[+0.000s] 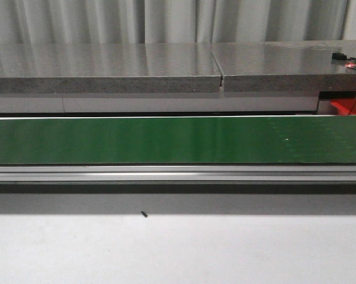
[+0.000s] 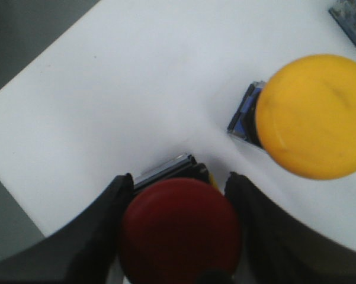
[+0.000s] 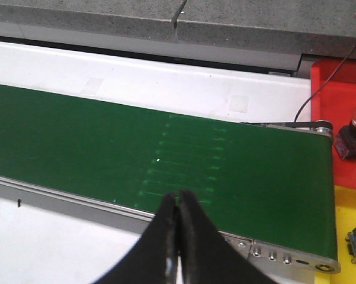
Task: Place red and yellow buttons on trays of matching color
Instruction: 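Grasp the red push-button with the left gripper and lift it, then lower the red button onto the belt's near end, open left gripper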
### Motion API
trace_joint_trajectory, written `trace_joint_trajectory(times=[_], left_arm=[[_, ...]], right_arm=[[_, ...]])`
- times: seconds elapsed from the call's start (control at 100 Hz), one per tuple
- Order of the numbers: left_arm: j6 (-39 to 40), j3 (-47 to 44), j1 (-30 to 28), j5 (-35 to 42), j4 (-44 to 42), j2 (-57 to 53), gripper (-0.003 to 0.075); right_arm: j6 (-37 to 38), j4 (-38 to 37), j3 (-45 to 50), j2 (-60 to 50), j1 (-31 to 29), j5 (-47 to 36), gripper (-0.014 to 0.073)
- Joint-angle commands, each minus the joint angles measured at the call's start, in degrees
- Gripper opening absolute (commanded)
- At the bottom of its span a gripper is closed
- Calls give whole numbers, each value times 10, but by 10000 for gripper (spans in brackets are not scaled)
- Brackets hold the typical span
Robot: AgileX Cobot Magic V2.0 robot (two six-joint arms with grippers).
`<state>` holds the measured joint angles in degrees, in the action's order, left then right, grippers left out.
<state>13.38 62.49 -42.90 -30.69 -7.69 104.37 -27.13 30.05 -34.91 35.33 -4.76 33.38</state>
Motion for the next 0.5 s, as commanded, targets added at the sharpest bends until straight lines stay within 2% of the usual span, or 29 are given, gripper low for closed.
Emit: trace_joint_trajectory(times=[0.0, 0.13, 0.33, 0.49], left_arm=[[6, 15, -1, 15, 2, -36, 82], [6, 15, -1, 6, 7, -64, -20], [1, 15, 11, -29, 29, -127, -20], [-15, 15, 63, -57, 34, -179, -20]], right_arm=[[-4, 13, -14, -1, 1, -32, -68], [-4, 13, -14, -1, 1, -32, -68], [-4, 13, -14, -1, 1, -32, -68], [-4, 13, -14, -1, 1, -32, -68]])
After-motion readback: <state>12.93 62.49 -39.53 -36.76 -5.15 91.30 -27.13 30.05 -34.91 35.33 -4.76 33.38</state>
